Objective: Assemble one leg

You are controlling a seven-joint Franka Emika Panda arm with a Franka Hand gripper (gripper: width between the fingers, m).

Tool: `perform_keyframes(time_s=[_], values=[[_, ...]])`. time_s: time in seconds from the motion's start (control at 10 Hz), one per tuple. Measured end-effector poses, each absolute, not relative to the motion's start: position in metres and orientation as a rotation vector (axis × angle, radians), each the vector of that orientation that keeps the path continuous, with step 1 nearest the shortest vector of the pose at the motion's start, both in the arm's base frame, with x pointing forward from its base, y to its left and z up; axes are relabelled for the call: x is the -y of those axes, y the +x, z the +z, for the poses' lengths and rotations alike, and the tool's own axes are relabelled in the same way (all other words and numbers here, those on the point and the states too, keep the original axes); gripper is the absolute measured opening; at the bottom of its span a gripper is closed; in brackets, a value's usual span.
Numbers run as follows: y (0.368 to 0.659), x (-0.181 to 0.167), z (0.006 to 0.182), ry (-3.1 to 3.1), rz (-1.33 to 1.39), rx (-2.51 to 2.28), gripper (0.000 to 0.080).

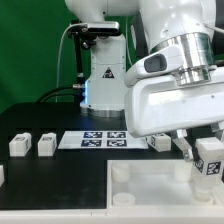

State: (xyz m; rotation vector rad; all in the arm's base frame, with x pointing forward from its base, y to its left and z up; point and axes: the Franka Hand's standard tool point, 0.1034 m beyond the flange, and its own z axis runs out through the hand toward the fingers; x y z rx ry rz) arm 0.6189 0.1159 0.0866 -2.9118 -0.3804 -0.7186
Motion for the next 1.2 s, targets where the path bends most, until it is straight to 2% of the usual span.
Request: perform_keyframes(time_s=[0.3, 0.8, 0.9, 1.0, 1.1, 1.2], values=[[0.6182, -0.1120, 0.0755, -2.911, -0.749, 0.369, 0.0291], [0.6185, -0.1108, 0.0747, -2.900, -0.824, 0.358, 0.0291], [0.6185, -0.1107, 0.0746, -2.900, -0.824, 0.357, 0.0404], [0.6185, -0.1107, 0.0746, -2.900, -0.824, 0.357, 0.0404], [0.6185, -0.1107, 0.0746, -2.900, -0.824, 0.357, 0.0537], [0.6185, -0.1107, 0.0746, -2.900, -0.824, 0.357, 0.0628]])
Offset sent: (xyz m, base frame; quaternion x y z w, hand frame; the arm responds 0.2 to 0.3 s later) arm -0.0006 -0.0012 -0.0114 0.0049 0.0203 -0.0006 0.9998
